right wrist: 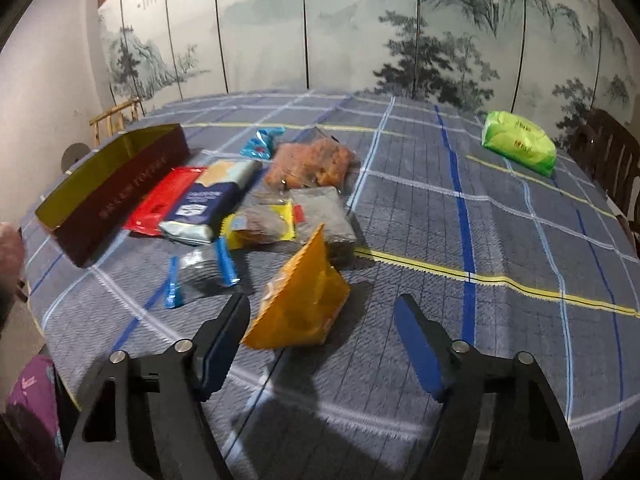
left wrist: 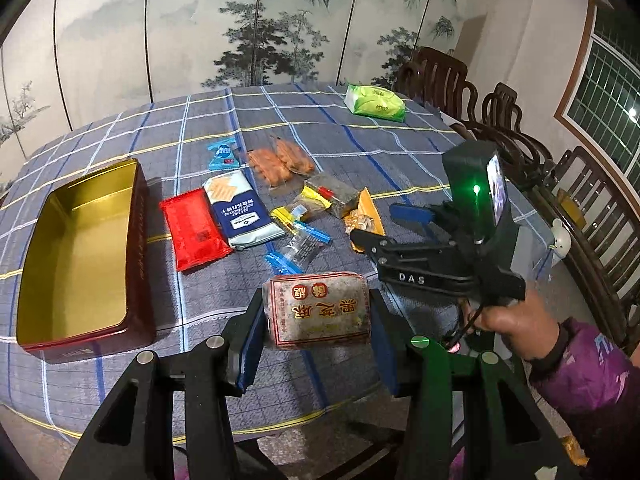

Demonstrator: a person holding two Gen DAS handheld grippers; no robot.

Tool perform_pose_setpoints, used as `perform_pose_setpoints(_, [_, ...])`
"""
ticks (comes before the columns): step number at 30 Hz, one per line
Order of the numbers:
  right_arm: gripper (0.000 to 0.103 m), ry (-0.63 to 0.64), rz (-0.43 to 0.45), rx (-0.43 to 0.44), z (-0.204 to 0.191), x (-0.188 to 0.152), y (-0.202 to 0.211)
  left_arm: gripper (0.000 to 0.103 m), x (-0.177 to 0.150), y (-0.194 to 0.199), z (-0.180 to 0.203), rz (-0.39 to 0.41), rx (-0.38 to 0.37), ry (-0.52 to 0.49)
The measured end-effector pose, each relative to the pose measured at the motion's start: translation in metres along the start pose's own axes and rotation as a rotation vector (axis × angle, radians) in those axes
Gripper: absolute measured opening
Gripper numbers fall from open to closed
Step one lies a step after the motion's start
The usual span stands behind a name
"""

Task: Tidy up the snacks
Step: 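Grasp the yellow chip bag with the right gripper while the left gripper lifts the cake package, then carry the cake package over the gold tin and open the left gripper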

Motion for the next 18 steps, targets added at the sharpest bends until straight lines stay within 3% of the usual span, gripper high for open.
perform_pose_setpoints(3, [0.066,0.008,-0.021,0.006,0.0,0.006,-0.008,0.043,0.0,-0.001,-0.004,-0.002,-0.004,0.009])
perform_pose_setpoints(4, [0.061,0.008,-0.032,0.013,-0.001,0.006,-0.01,0.043,0.001,-0.001,-0.005,-0.003,-0.001,0.012])
perform_pose_setpoints(5, [0.046,0.005,-0.054,0.032,-0.001,0.006,-0.014,0.043,0.001,0.0,-0.005,-0.003,0.0,0.013])
perform_pose_setpoints(8, [0.037,0.014,-0.066,0.032,-0.002,0.005,-0.018,0.043,0.002,0.003,-0.009,0.004,0.001,0.021])
perform_pose_setpoints(13, [0.035,-0.048,-0.04,0.025,0.007,0.004,-0.015,0.043,0.006,0.008,-0.017,0.021,0.008,0.037])
perform_pose_setpoints(18, [0.035,-0.19,0.019,-0.006,0.034,0.006,-0.008,0.043,0.01,0.017,-0.027,0.049,0.039,0.042])
Point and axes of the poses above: each gripper's, at about its wrist camera, not at the fingertips, and y roughly against the way its jaws point, z to its right, x to its top, the point moved 1 cm from there along -y, roughly the way its jaws point, and after that the axes turned 1 degree about z, right-handed, at the moved point
